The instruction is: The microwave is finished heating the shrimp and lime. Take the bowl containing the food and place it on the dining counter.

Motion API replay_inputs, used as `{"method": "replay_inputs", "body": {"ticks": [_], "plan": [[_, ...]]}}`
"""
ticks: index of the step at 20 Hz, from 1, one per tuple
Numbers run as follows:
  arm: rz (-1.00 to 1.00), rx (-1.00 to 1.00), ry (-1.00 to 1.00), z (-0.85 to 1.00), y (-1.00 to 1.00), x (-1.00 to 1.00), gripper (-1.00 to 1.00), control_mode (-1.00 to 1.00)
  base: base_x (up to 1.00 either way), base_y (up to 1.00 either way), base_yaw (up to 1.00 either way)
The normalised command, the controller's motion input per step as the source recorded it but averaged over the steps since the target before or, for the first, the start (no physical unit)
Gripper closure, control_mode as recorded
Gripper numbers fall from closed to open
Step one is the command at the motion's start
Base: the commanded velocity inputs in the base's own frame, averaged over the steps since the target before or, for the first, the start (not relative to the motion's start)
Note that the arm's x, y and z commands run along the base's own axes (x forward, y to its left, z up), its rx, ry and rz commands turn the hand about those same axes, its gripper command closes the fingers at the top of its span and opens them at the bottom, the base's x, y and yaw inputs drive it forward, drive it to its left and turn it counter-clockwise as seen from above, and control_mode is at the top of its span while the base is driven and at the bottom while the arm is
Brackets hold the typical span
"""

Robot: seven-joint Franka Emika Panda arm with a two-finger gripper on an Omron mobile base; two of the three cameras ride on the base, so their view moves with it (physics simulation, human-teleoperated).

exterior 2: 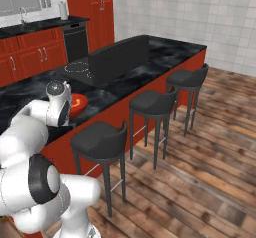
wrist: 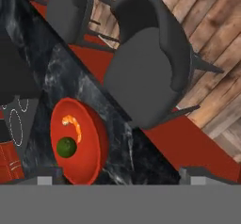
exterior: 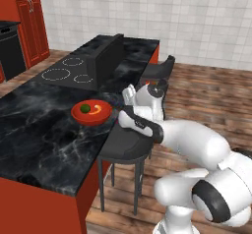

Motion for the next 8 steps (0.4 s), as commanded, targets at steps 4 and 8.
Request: {"method": "replay_inputs", "body": {"ticks": [4,8], "plan": [[-0.24,0.05,-0.01,1.0,-0.65,-1.0,-1.0,-1.0,0.0,0.0,0.0],[-0.22,0.01,0.0,1.0,-0.56,-1.0,-1.0,-1.0,0.0,0.0,0.0]]}}
